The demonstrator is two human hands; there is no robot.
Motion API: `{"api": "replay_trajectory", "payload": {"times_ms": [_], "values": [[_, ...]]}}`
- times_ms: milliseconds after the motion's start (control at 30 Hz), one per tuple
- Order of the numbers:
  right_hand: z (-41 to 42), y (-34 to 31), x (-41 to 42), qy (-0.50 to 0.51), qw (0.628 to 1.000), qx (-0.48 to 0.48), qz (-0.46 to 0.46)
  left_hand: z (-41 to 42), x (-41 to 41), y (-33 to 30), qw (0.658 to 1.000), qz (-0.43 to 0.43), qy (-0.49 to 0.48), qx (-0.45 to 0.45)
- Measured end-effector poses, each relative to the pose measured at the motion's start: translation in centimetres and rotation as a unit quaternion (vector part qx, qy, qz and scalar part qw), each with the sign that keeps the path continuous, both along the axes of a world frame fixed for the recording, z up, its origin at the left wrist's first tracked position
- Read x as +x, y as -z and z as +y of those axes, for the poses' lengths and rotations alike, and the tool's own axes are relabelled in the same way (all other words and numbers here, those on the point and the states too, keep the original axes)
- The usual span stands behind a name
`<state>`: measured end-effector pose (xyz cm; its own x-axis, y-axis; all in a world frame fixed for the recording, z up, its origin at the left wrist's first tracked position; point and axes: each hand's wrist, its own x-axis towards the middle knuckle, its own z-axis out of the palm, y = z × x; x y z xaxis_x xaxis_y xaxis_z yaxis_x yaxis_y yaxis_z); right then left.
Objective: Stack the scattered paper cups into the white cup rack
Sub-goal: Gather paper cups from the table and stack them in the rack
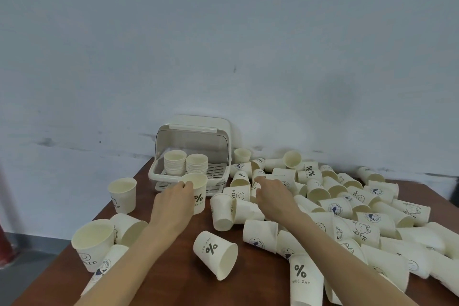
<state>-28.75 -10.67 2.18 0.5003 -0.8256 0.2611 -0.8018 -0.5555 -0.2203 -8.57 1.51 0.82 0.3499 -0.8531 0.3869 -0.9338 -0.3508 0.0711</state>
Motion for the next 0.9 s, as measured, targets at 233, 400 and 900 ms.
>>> {"api": "replay_trajectory", "payload": {"times_ms": [233,400,900], "values": [[-0.2,-0.2,-1.0,0.013,1.0,0.005,-0.009,2.3,-2.9,0.3,0.994,0.079,0.006,-0.072],[0.1,-0.1,-1.0,0.013,1.0,0.004,-0.01,3.4,-3.5,1.8,0.994,0.049,0.019,-0.094],[2.6,-1.6,-2.4,0.01,1.0,-0.006,-0.028,4.3,-3.6,4.6,0.983,-0.054,0.071,-0.162]]}}
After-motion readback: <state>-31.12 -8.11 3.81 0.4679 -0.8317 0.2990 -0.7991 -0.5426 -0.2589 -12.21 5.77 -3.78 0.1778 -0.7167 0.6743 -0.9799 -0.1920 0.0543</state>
